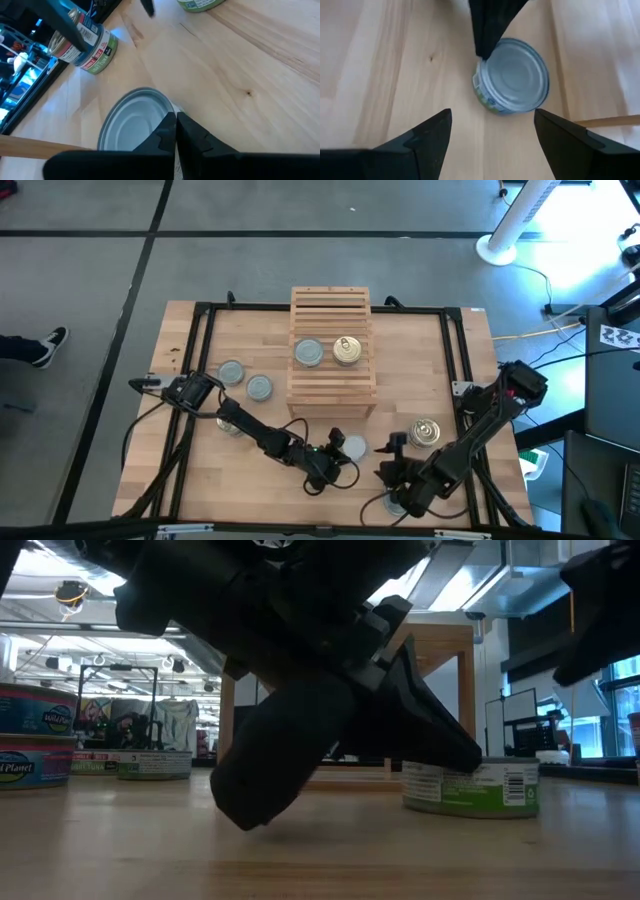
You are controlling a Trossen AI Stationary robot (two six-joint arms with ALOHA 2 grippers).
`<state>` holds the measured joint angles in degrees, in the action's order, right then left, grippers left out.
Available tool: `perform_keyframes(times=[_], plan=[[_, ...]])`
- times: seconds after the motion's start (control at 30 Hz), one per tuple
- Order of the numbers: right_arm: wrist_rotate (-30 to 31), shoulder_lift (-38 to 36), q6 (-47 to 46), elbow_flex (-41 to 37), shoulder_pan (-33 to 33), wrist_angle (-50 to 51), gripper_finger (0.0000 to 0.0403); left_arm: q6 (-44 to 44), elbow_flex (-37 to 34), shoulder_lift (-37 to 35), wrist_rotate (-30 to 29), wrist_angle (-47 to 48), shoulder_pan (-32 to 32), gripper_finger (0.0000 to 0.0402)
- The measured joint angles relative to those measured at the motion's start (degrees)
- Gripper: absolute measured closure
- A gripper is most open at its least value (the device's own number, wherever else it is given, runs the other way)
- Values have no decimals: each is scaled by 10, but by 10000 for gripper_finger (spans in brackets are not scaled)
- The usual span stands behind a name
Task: Stack canned seafood by type on shelf
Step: Stack the green tuna can on top of the green tuna can on the shelf
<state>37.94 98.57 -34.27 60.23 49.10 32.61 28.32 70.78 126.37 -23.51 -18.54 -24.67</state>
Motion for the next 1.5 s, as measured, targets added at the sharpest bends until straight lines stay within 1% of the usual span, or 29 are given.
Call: perform_keyframes(times=[0.17, 0.3, 0.47, 0.7, 0.8, 1.0, 1.2, 1.37, 1.5], plan=[[15, 21, 9, 0, 0, -9, 118, -29, -1, -2, -7, -20, 0, 400], [39, 23, 51, 0, 0, -33, 118, -57, -2, -9, -10, -12, 1, 401], [56, 23, 100, 0, 0, -59, 118, -73, -2, -18, -12, -6, 2, 401], [62, 24, 123, 0, 0, -62, 118, -99, -2, -19, -16, -11, 5, 401], [71, 36, 123, 0, -1, -62, 118, -100, 1, -19, -25, -13, 4, 401], [91, 66, 123, 0, -1, -72, 118, -100, 16, -20, -26, -14, 5, 401], [96, 72, 124, 0, -1, -79, 118, -100, 22, -22, -26, -12, 5, 401], [116, 90, 165, 0, -1, -95, 118, -100, 23, -22, -27, -13, 5, 400], [124, 101, 180, 3, -1, -108, 118, -101, 23, -22, -27, -14, 5, 400]])
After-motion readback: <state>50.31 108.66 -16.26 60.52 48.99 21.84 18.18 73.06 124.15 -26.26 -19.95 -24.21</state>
